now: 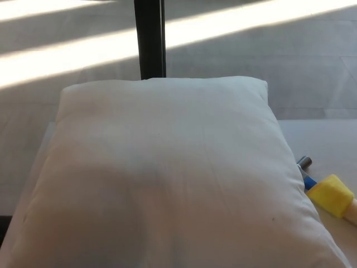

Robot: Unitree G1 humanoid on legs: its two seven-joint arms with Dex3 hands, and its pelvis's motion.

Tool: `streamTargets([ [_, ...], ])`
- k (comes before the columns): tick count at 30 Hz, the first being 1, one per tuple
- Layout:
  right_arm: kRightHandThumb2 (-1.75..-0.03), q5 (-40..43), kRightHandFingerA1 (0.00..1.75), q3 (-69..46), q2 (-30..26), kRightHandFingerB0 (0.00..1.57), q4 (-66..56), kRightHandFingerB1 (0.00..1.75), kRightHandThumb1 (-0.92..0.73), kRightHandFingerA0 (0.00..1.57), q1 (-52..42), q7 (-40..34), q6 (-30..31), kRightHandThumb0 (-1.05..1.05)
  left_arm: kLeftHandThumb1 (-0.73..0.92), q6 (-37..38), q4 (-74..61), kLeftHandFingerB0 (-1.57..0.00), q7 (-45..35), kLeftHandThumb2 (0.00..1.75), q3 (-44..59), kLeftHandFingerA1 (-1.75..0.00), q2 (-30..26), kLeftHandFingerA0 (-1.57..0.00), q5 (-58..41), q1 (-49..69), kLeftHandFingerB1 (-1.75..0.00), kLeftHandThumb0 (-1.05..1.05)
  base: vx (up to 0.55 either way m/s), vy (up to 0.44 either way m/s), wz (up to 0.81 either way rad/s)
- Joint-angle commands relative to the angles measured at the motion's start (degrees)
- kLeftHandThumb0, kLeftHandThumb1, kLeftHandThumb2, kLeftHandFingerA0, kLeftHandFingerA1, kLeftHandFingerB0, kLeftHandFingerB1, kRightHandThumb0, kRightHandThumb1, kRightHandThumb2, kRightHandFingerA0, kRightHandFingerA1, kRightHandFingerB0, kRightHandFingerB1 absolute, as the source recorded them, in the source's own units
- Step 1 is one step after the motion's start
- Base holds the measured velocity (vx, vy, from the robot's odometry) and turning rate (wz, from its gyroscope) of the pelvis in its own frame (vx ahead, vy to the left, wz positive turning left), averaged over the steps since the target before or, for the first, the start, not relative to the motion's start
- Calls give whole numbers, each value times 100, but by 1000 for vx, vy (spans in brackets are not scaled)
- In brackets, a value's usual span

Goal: A hammer is kept on the right hand side and a pillow is kept on the left hand side on the desk infront of the robot and the robot uses its right hand to pick up the hammer and makes a downward swinging motion to hit the pillow

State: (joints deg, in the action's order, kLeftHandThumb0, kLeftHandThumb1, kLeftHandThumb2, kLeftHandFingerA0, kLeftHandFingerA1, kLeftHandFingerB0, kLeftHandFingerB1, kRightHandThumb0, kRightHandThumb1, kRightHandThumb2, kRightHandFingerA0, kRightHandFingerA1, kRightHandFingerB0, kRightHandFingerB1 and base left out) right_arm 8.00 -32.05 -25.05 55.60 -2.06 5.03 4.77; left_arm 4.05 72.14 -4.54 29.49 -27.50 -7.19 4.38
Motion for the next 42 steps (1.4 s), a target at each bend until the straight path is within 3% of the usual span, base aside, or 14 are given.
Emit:
streamTargets([
  [1,-87,953,25,-906,-243,0,-123,15,-62,0,130,-314,453,-50,73,119,120,-65,-95,62,145,-64,-105,-77,-262,-78,-61,-51,0,0,0],
  [2,-64,1090,29,-1125,-260,0,-199,23,-76,0,198,-472,512,-46,74,136,125,-63,-92,62,123,-65,-109,-81,-236,-80,-58,-51,0,0,0],
  [6,-77,1357,47,-1892,-437,5,-500,22,-64,6,696,-1467,1032,-53,73,163,141,-61,-77,62,79,-65,-117,-81,-200,-103,-55,-52,0,0,0],
  [9,-87,1414,8,-2010,-654,0,-404,2,-68,0,992,-1018,679,-55,71,141,203,-59,-78,61,148,-64,-108,-84,-262,-119,-52,-52,0,0,0],
  [12,-85,1451,14,-2133,-692,0,-576,10,-53,0,1263,-994,488,-67,73,195,190,-60,-84,62,67,-64,-117,-83,-189,-104,-55,-53,0,0,0],
  [14,-64,1401,8,-2036,-650,0,-1009,13,-79,0,1281,-916,575,-60,73,219,174,-61,-75,62,18,-65,-119,-83,-157,-98,-55,-54,0,0,0],
  [20,-99,859,20,-729,-456,6,-3686,20,-64,2,1243,33,-141,-78,71,116,170,-64,-77,61,210,-68,-87,-86,-374,-124,-59,-50,0,0,0],
  [21,-65,652,24,-335,-548,8,-4317,22,-78,3,1179,91,13,-69,73,215,169,-62,-115,62,107,-67,-95,-82,-262,-87,-59,-51,0,0,0],
  [23,-100,447,23,79,-702,5,-4740,24,-60,2,1162,291,5,-80,73,196,217,-61,-78,62,74,-62,-90,-80,-214,-93,-55,-52,0,0,0],
  [31,-94,-430,7,1556,-1194,9,-5193,24,-60,0,1219,847,-132,-94,74,206,174,-56,-166,62,122,-62,-78,-79,-280,-42,-52,-52,0,0,0],
  [32,-61,-524,24,1737,-1193,14,-5156,27,-67,0,1262,854,-111,-85,75,189,184,-56,-126,62,88,-60,-86,-79,-240,-52,-51,-50,0,0,0],
  [34,-62,-928,30,2147,-1300,13,-5210,28,-69,0,1258,778,-139,-87,74,158,157,-59,-58,62,114,-63,-75,-81,-269,-64,-53,-50,0,0,0],
  [35,-95,-1136,12,2357,-1322,11,-5189,33,-55,8,1265,732,-180,-90,73,168,153,-57,-58,62,116,-62,-73,-80,-271,-63,-53,-53,0,0,0],
  [42,-94,-2104,21,3588,-1506,10,-5144,32,-49,0,1284,618,-94,-82,73,207,208,-59,-177,61,144,-63,-65,-80,-289,-1,-54,-51,0,0,0],
])
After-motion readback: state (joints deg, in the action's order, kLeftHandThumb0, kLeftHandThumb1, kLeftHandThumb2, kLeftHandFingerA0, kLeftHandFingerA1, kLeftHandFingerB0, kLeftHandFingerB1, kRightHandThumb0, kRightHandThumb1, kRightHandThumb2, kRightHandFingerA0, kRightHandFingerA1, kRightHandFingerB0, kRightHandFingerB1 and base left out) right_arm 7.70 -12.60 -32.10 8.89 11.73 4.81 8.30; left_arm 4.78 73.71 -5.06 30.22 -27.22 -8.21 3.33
